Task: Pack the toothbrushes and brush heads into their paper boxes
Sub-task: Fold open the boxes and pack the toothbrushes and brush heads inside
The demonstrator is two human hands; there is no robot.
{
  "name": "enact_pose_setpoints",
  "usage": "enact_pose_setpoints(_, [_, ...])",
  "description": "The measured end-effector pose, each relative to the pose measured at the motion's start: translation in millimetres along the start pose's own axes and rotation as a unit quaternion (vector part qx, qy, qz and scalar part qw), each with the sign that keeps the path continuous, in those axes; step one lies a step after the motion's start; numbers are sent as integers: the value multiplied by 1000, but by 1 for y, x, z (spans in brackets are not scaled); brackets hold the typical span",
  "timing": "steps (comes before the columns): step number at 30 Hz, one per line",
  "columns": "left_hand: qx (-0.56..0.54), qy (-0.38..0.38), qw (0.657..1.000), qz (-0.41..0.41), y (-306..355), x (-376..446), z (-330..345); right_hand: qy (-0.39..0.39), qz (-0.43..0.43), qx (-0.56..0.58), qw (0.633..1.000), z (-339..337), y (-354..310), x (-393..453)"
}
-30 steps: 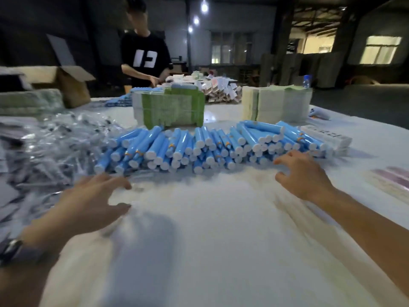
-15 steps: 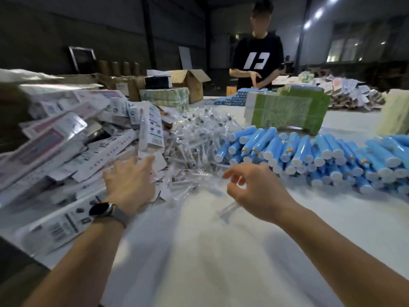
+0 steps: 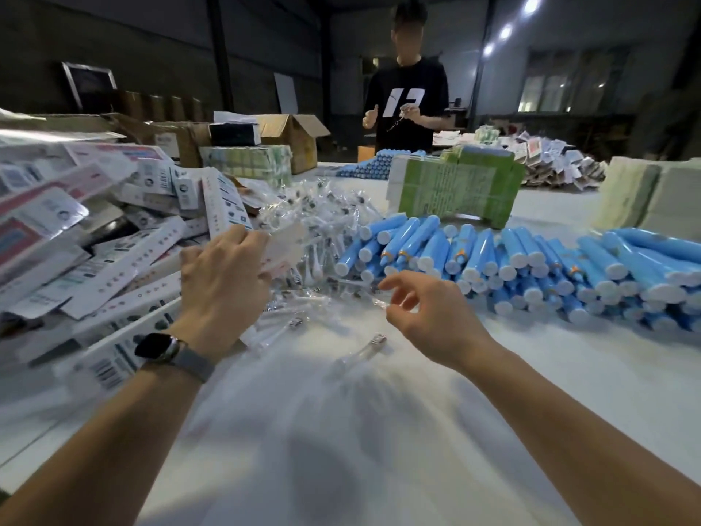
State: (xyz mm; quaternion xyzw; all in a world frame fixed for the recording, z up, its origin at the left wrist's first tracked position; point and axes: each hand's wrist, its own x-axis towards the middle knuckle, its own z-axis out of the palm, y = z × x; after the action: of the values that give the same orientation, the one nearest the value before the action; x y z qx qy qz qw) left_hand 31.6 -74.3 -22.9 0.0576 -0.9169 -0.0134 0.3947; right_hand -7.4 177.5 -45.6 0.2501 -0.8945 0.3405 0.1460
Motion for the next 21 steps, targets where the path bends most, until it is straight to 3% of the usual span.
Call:
enact_pose_setpoints(4, [-153, 38, 986, 48, 44, 18, 0, 75, 18, 4, 997, -16, 16, 6])
enact_pose_setpoints(7, [-292, 79, 950, 76, 77, 24, 3, 131, 66, -4, 989, -31, 38, 10])
enact_pose_setpoints(10, [-481, 69, 873, 45, 112, 13, 3, 164, 129, -85, 974, -48, 66, 15])
enact_pose_setpoints(12, [-573, 12, 819, 12, 135, -5, 7, 112, 168, -149, 968, -55, 79, 20])
enact_pose_setpoints(16, [-715, -64, 696, 37, 164, -39, 21, -20, 214, -173, 961, -47, 88, 39])
enact_pose_setpoints(21, [-762, -85, 641, 32, 162, -45, 25, 90, 247, -93, 960, -42, 94, 52])
